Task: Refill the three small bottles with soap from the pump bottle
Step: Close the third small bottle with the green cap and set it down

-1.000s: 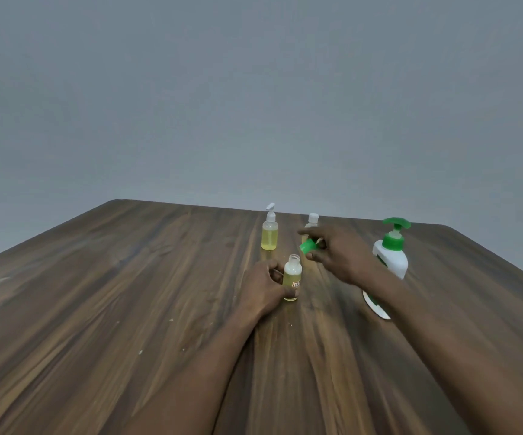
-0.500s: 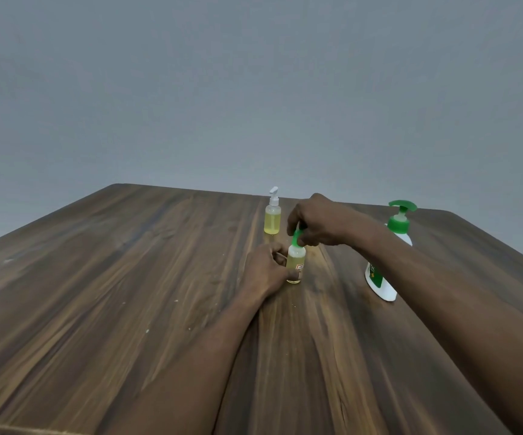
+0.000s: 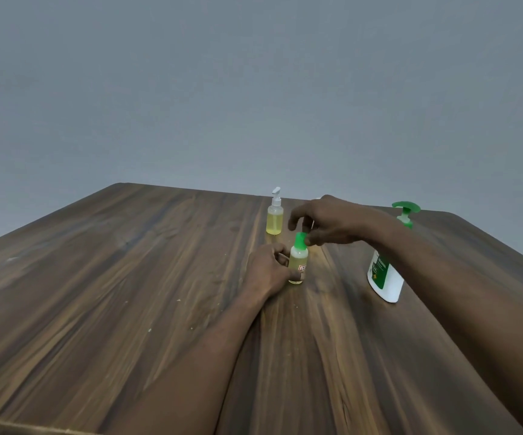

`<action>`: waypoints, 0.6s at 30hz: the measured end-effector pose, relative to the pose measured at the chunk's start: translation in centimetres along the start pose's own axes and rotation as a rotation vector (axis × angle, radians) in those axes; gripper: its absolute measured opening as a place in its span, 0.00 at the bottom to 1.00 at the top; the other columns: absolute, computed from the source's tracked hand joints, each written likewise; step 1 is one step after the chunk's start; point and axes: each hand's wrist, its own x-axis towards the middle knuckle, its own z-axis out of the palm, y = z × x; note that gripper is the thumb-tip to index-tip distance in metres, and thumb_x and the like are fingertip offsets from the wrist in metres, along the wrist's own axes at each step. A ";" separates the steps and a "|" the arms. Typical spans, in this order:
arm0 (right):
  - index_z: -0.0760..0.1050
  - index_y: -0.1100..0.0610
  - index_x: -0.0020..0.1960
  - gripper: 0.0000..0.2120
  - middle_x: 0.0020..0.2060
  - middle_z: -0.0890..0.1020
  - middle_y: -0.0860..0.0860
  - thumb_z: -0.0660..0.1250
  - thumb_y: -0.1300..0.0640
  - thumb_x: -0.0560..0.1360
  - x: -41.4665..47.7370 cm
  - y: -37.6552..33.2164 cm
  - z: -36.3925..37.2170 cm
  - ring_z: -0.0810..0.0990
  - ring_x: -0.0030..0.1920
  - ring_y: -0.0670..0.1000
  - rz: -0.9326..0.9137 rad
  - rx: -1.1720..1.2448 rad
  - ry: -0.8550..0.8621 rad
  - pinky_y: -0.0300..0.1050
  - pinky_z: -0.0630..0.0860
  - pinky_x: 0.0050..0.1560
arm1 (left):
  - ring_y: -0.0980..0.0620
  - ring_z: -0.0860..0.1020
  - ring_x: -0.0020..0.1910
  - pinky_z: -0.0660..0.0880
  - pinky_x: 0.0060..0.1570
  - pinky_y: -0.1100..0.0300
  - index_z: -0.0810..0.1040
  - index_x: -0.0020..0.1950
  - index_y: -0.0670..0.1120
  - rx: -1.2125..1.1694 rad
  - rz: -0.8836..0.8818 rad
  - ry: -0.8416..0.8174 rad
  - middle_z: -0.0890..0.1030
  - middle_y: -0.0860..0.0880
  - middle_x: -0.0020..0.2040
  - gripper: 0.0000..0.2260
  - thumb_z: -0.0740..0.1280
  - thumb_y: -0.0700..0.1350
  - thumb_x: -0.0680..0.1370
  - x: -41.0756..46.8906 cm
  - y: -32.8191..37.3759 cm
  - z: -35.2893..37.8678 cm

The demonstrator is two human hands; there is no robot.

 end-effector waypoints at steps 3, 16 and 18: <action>0.79 0.63 0.46 0.07 0.32 0.85 0.54 0.70 0.57 0.77 0.2 0.1 0.5 0.83 0.29 0.49 0.030 0.067 0.019 0.40 0.79 0.37 | 0.44 0.82 0.40 0.79 0.49 0.46 0.85 0.48 0.47 -0.004 0.009 -0.008 0.84 0.44 0.40 0.15 0.81 0.40 0.63 0.1 -0.2 0.0; 0.76 0.64 0.41 0.16 0.32 0.84 0.58 0.66 0.51 0.80 0.3 -0.8 1.4 0.82 0.29 0.53 0.053 -0.052 0.027 0.50 0.80 0.42 | 0.44 0.83 0.42 0.80 0.51 0.42 0.84 0.47 0.47 -0.019 -0.012 -0.009 0.85 0.41 0.42 0.15 0.82 0.39 0.63 0.1 -0.2 0.0; 0.69 0.60 0.31 0.27 0.24 0.80 0.57 0.61 0.41 0.81 0.5 -0.8 2.1 0.79 0.22 0.52 0.123 -0.090 0.093 0.49 0.80 0.39 | 0.40 0.83 0.44 0.80 0.52 0.41 0.84 0.47 0.45 -0.026 -0.018 -0.004 0.85 0.40 0.43 0.16 0.81 0.38 0.62 0.0 -0.1 0.0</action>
